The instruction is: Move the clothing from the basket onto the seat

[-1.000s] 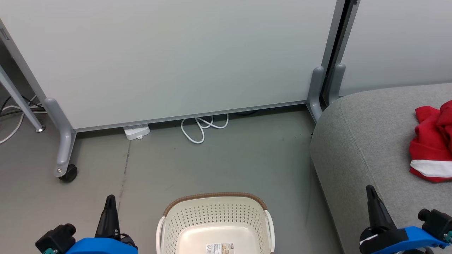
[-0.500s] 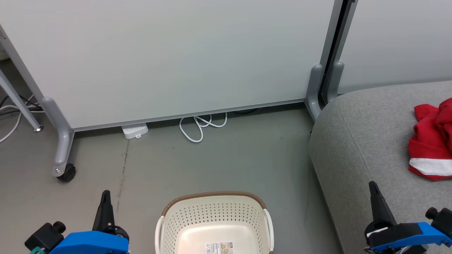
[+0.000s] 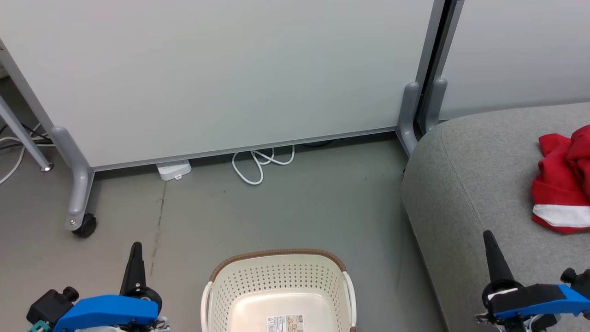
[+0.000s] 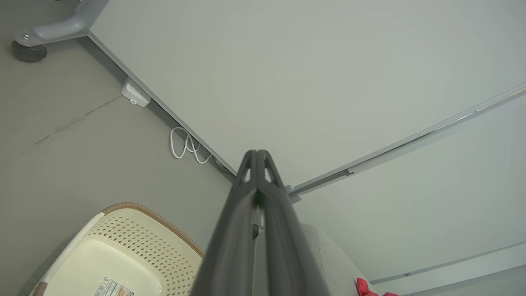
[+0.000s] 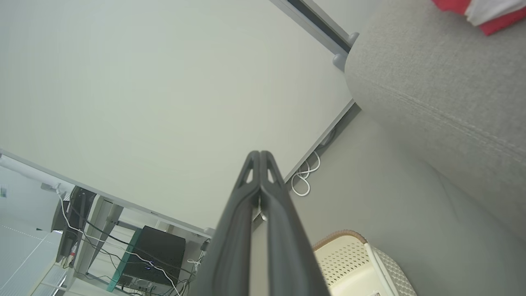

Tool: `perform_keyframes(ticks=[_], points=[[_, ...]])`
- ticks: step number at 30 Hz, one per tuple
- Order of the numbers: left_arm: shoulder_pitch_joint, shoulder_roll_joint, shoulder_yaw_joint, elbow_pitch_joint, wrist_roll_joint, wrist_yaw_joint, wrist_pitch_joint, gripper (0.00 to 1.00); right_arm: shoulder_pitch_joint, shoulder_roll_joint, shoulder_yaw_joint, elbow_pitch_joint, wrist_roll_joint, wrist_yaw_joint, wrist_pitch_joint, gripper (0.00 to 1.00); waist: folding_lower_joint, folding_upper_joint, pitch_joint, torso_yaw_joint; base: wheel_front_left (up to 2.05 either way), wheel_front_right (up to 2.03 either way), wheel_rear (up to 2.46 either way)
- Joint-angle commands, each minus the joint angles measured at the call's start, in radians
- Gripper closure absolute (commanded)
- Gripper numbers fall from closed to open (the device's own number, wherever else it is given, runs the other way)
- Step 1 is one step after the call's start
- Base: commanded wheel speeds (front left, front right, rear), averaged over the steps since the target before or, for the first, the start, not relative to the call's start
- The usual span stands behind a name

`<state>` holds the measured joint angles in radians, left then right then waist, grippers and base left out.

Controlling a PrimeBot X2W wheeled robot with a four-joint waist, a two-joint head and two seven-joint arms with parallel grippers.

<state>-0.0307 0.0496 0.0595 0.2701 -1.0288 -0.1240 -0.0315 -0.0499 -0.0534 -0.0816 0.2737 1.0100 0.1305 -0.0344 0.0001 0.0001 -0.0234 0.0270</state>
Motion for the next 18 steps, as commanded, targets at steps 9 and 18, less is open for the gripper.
perform_keyframes(ticks=[9,18], points=[[-0.038,0.001,0.016,-0.015,-0.107,-0.006,0.027,1.0,-0.033,0.001,-0.008,-0.017,0.112,0.0,0.029,1.0,-0.0001,-0.0001,0.003,-0.003,0.0,0.0,0.0],[-0.049,0.001,0.022,-0.018,-0.197,-0.007,0.05,1.0,-0.039,0.001,-0.013,-0.02,0.206,0.0,0.053,1.0,-0.0001,-0.0001,0.007,-0.007,0.0,0.0,0.0]])
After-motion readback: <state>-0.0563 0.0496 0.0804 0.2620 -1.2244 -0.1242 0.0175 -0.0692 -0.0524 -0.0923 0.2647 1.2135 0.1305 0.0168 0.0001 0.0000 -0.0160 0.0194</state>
